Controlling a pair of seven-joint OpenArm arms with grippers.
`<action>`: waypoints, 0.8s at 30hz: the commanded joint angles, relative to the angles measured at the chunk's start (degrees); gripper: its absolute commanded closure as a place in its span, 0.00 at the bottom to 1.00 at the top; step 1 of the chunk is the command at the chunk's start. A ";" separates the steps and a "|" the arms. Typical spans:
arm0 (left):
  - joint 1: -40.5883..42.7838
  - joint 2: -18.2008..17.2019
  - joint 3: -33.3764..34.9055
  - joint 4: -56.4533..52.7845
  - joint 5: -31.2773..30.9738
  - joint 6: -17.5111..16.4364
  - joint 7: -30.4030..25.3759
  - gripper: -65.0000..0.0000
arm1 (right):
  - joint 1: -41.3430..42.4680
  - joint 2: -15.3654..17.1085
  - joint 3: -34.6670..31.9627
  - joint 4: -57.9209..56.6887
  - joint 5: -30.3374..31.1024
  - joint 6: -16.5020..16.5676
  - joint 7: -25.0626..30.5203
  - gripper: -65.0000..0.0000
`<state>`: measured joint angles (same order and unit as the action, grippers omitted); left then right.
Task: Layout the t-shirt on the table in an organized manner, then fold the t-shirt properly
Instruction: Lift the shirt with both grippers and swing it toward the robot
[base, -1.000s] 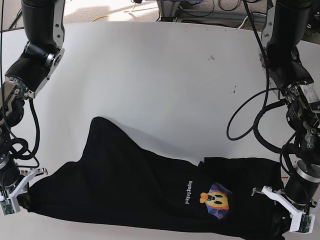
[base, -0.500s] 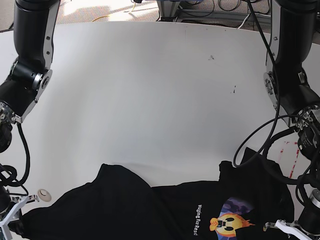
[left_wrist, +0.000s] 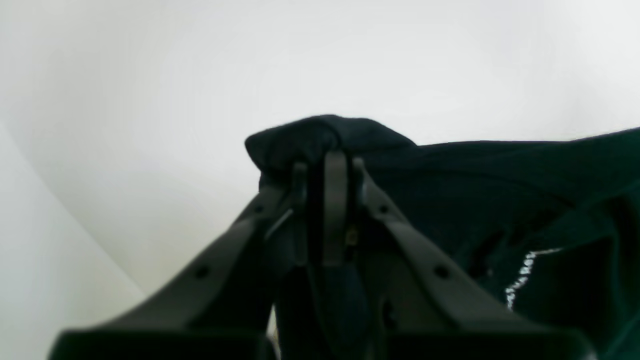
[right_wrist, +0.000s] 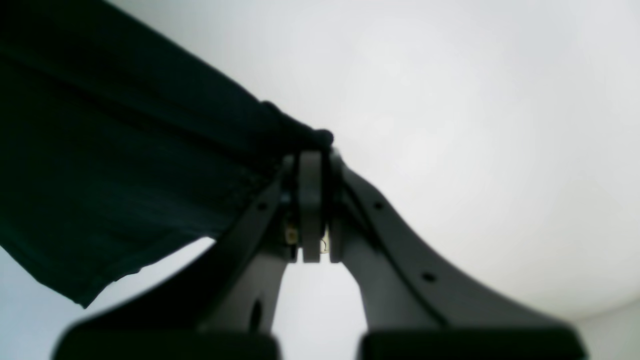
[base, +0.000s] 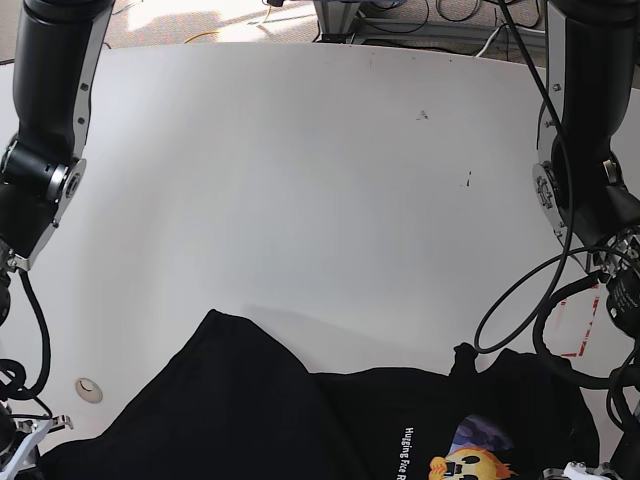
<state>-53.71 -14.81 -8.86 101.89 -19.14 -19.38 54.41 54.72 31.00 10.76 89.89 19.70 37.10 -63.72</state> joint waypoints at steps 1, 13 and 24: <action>-2.15 -0.27 -0.15 -0.13 0.28 0.52 -1.80 1.00 | 1.94 1.04 -0.26 0.44 -0.58 -0.49 1.09 1.00; 4.61 -0.27 -0.41 2.95 0.19 0.52 5.24 1.00 | -7.03 2.09 2.03 4.66 -0.50 -0.49 0.73 1.00; 18.68 -0.62 -1.73 8.84 0.10 -4.84 6.99 1.00 | -21.88 1.74 6.86 13.45 6.01 -0.84 -3.75 1.00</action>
<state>-35.09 -14.90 -9.63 108.95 -19.11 -23.64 61.91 33.19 31.59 15.38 100.62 25.39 36.93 -67.64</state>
